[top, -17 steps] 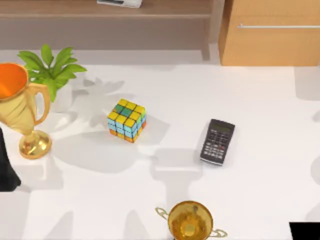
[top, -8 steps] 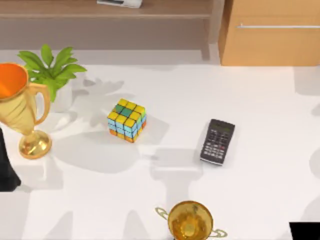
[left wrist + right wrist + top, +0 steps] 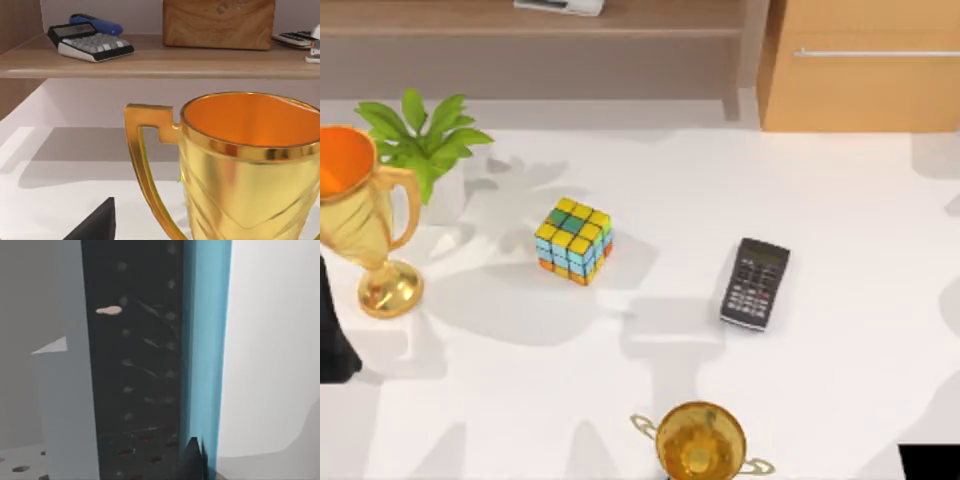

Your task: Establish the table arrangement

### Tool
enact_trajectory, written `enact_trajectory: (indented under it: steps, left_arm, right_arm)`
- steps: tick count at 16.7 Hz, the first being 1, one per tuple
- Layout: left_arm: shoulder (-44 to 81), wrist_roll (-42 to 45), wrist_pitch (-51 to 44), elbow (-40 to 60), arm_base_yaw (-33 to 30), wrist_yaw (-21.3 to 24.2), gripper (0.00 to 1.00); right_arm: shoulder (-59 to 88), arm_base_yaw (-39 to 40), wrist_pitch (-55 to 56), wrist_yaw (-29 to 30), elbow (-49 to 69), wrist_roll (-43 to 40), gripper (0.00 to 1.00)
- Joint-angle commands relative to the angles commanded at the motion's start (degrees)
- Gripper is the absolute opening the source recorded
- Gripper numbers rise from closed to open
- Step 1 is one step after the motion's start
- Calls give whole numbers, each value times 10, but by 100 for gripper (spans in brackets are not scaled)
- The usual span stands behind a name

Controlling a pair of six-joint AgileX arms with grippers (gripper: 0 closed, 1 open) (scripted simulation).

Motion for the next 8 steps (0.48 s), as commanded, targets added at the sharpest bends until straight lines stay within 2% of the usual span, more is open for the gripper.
enact_trajectory:
  steps: [8]
  left_arm:
    - [0,0,0,0,0,0,100]
  right_arm:
    - [0,0,0,0,0,0,68]
